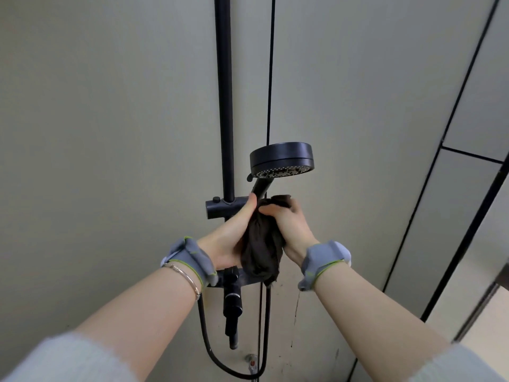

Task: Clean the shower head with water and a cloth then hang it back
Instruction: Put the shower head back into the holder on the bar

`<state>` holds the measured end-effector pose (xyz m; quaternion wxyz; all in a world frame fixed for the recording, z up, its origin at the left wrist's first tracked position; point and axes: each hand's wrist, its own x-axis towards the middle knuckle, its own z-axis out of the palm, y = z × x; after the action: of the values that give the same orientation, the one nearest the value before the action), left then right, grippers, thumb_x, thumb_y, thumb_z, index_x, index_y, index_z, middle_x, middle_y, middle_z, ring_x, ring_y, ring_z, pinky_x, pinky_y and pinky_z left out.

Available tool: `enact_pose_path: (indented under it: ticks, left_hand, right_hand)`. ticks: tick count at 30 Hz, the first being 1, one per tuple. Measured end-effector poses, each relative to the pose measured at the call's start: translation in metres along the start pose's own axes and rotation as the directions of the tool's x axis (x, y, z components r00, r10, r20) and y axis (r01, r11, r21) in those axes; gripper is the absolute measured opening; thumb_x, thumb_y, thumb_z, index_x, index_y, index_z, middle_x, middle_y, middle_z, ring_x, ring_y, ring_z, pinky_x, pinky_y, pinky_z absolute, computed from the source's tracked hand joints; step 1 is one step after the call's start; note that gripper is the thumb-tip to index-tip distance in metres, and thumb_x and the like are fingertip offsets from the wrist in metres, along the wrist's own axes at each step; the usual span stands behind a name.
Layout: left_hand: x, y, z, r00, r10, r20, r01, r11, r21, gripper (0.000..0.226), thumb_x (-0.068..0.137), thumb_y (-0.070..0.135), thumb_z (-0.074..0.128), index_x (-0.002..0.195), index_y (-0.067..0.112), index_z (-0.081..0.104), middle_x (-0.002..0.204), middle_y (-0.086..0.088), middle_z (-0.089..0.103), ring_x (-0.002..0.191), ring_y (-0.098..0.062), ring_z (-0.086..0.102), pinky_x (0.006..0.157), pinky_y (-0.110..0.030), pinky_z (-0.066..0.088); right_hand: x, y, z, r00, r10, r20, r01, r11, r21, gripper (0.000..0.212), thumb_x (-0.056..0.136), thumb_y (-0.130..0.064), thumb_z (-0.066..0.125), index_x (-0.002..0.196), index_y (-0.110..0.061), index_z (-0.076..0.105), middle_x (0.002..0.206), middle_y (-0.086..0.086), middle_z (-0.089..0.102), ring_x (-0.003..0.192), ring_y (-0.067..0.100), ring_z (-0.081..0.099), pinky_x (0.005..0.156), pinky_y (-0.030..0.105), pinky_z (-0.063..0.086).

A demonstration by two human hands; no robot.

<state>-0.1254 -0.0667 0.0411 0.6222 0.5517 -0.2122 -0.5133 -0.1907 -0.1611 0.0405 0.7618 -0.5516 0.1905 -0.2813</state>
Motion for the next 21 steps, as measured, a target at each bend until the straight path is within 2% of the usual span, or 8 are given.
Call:
enact_pose_path:
  ticks: [3,5,7,10,13,16,18,21]
  left_hand:
    - [0.003,0.003,0.012,0.991,0.075,-0.115,-0.089,0.988,-0.125,0.062,0.075,0.066,0.051,0.101,0.013,0.069,0.096,-0.013,0.072,0.087,-0.025,0.069,0.082,-0.038,0.054]
    - [0.007,0.001,0.016,0.973,0.114,-0.199,-0.14,0.982,-0.124,0.048,0.078,0.055,0.058,0.101,0.014,0.067,0.086,-0.01,0.072,0.078,-0.023,0.069,0.071,-0.034,0.055]
    - [0.008,0.0,0.017,0.939,0.165,-0.303,-0.206,0.972,-0.111,0.037,0.082,0.041,0.061,0.107,0.014,0.064,0.089,-0.01,0.07,0.081,-0.025,0.067,0.076,-0.035,0.054]
    - [0.009,0.003,0.012,0.898,0.155,-0.412,-0.254,0.947,-0.196,0.028,0.082,0.033,0.063,0.101,0.013,0.066,0.085,-0.009,0.073,0.084,-0.024,0.067,0.078,-0.033,0.053]
    - [0.007,0.001,0.002,0.923,0.146,-0.356,-0.264,0.913,-0.31,0.018,0.082,0.031,0.061,0.079,0.015,0.068,0.064,-0.003,0.072,0.063,-0.017,0.069,0.065,-0.029,0.053]
    - [0.002,-0.003,-0.006,0.937,0.134,-0.322,-0.235,0.925,-0.299,0.028,0.079,0.042,0.062,0.085,0.016,0.068,0.084,-0.005,0.07,0.082,-0.021,0.066,0.073,-0.033,0.053]
    - [-0.003,-0.006,-0.021,0.967,0.043,-0.25,-0.112,0.957,-0.269,0.05,0.072,0.063,0.058,0.094,0.02,0.069,0.103,-0.005,0.068,0.1,-0.025,0.063,0.084,-0.044,0.05]
    - [-0.019,-0.01,-0.038,0.998,-0.058,-0.038,0.046,0.966,-0.253,0.077,0.063,0.079,0.048,0.119,0.027,0.06,0.128,-0.007,0.056,0.123,-0.039,0.048,0.096,-0.068,0.03]
  right_hand:
    - [-0.001,0.011,0.001,0.96,-0.279,-0.019,0.239,0.852,-0.466,0.028,0.078,-0.028,0.067,0.091,-0.014,0.047,0.087,0.005,0.063,0.087,0.024,0.063,0.076,0.037,0.054]
    - [0.001,0.017,-0.002,0.934,-0.356,0.033,0.297,0.721,-0.626,0.029,0.079,-0.037,0.061,0.092,-0.015,0.047,0.092,0.007,0.062,0.095,0.027,0.057,0.083,0.044,0.049]
    - [0.002,0.02,-0.005,0.939,-0.317,0.13,0.324,0.699,-0.637,0.031,0.08,-0.036,0.059,0.103,-0.02,0.044,0.106,0.006,0.06,0.107,0.024,0.054,0.092,0.046,0.046]
    - [-0.005,0.029,-0.006,0.917,-0.187,0.353,0.364,0.753,-0.548,0.062,0.081,-0.028,0.062,0.134,-0.025,0.029,0.133,0.003,0.05,0.123,0.014,0.048,0.107,0.037,0.039]
    - [-0.013,0.039,-0.001,0.9,-0.195,0.389,0.413,0.662,-0.625,0.08,0.082,-0.025,0.059,0.146,-0.026,0.01,0.144,0.003,0.041,0.128,0.015,0.044,0.108,0.031,0.036]
    - [-0.019,0.04,0.005,0.859,-0.318,0.401,0.508,0.436,-0.743,0.075,0.083,-0.018,0.054,0.147,-0.021,0.014,0.14,0.01,0.044,0.121,0.027,0.049,0.1,0.034,0.042]
    - [-0.023,0.04,0.013,0.799,-0.4,0.45,0.58,0.313,-0.752,0.073,0.078,-0.005,0.052,0.145,-0.016,0.024,0.138,0.011,0.046,0.12,0.031,0.047,0.1,0.034,0.039]
    - [-0.028,0.041,0.022,0.749,-0.47,0.467,0.645,0.353,-0.678,0.071,0.069,0.008,0.047,0.137,-0.01,0.04,0.136,0.01,0.05,0.122,0.03,0.047,0.105,0.027,0.033]
